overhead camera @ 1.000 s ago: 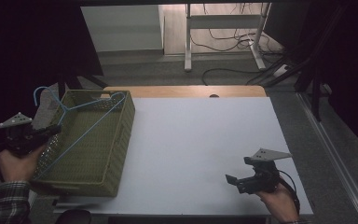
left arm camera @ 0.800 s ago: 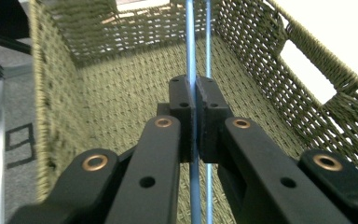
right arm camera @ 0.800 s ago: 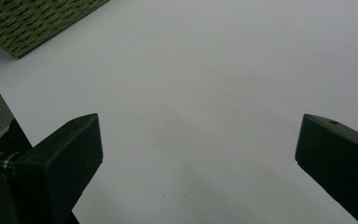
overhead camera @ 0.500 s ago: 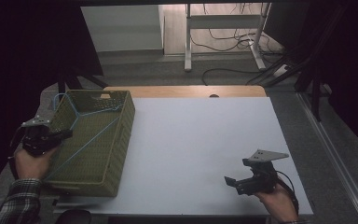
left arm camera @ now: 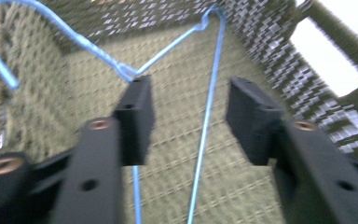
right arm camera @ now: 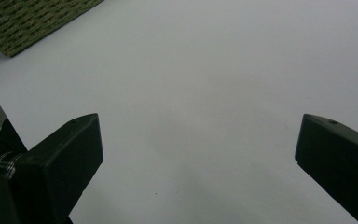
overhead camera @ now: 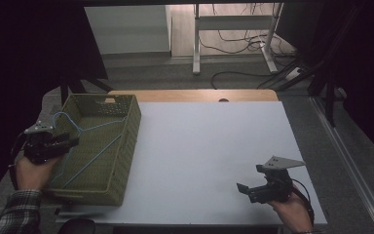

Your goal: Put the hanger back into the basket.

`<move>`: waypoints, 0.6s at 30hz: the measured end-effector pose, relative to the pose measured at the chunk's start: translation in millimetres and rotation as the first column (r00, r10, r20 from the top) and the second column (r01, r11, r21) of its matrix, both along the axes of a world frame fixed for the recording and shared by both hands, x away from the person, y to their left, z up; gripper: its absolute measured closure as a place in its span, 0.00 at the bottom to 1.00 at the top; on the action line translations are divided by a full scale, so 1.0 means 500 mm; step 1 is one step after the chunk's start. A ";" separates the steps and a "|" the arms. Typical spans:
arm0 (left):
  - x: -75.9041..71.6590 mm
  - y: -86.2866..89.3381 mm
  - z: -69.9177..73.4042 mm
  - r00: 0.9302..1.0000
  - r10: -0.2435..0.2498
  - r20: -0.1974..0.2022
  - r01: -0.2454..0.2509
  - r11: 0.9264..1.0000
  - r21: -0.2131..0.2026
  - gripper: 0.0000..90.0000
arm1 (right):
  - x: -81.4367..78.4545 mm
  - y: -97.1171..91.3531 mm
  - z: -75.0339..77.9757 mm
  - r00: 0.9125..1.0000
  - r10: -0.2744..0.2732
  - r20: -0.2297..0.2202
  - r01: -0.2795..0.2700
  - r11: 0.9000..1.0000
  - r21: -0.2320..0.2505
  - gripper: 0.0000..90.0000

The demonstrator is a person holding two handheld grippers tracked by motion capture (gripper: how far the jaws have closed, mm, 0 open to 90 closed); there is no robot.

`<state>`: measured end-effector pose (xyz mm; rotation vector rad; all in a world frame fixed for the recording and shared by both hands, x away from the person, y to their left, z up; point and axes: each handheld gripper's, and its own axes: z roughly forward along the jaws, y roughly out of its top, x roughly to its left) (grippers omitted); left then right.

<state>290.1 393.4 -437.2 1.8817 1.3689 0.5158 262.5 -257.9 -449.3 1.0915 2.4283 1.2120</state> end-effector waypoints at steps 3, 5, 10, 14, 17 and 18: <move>-0.019 -0.022 0.017 0.998 -0.058 0.036 0.060 0.997 -0.051 0.38 | -0.003 -0.001 0.005 1.000 -0.009 0.013 0.009 1.000 0.001 0.00; -0.030 -0.039 0.029 0.993 -0.104 0.050 0.108 0.991 -0.079 0.29 | -0.006 -0.001 0.008 1.000 -0.014 0.021 0.014 1.000 0.001 0.00; -0.055 -0.089 0.052 0.977 -0.200 0.078 0.209 0.969 -0.131 0.20 | -0.014 -0.003 0.014 0.999 -0.022 0.040 0.022 1.000 -0.008 0.00; -0.075 -0.131 0.058 0.959 -0.269 0.086 0.279 0.949 -0.147 0.13 | -0.020 -0.007 0.015 0.999 -0.028 0.044 0.028 1.000 -0.004 0.00; -0.090 -0.165 0.053 0.947 -0.312 0.082 0.321 0.934 -0.155 0.09 | -0.025 -0.012 0.016 0.998 -0.032 0.046 0.032 0.999 0.007 0.00; -0.095 -0.175 0.050 0.944 -0.320 0.085 0.330 0.931 -0.158 0.09 | -0.026 -0.014 0.016 0.998 -0.034 0.049 0.034 0.999 0.007 0.00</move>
